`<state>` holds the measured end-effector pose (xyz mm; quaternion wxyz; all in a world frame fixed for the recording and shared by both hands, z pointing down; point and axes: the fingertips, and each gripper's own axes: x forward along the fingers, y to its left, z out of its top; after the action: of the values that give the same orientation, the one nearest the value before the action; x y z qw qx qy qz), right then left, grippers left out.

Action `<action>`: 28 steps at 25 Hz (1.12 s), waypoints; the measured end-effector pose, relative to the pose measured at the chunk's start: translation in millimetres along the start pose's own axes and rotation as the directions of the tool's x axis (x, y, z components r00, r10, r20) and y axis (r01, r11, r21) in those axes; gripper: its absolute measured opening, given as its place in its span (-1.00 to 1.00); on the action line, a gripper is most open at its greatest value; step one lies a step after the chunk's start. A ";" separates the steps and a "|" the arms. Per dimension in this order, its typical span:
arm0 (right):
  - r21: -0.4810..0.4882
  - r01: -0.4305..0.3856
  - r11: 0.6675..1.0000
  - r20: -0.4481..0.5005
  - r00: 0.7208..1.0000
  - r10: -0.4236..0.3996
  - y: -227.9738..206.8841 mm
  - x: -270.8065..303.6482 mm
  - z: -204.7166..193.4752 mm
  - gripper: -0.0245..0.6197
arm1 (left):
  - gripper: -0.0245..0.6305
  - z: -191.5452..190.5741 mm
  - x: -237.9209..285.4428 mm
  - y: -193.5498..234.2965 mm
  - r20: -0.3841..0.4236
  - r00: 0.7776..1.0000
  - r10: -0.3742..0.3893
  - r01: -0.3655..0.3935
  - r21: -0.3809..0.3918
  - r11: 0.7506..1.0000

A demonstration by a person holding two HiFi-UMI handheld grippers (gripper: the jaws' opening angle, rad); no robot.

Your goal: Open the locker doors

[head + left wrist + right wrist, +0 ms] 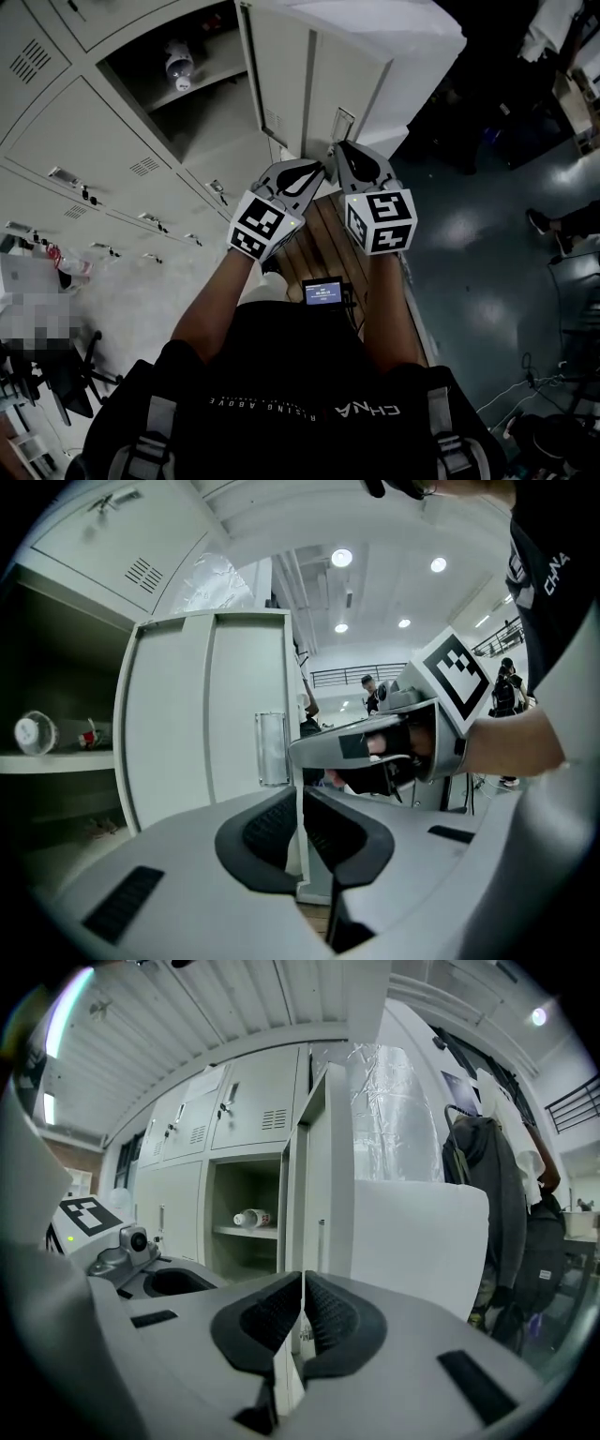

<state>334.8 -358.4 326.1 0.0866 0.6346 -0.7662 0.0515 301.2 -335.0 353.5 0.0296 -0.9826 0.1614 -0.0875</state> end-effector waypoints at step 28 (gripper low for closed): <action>0.143 -0.102 0.985 0.061 0.994 0.094 47.9 -53.9 -22.1 -0.81 | -0.86 -10.7 -107.7 -27.4 0.013 0.980 0.196 -0.196 -0.019 0.980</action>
<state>298.9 -293.2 338.6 0.0167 0.6021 -0.7927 0.0943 207.3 -274.7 348.8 0.0304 -0.9627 0.2579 -0.0756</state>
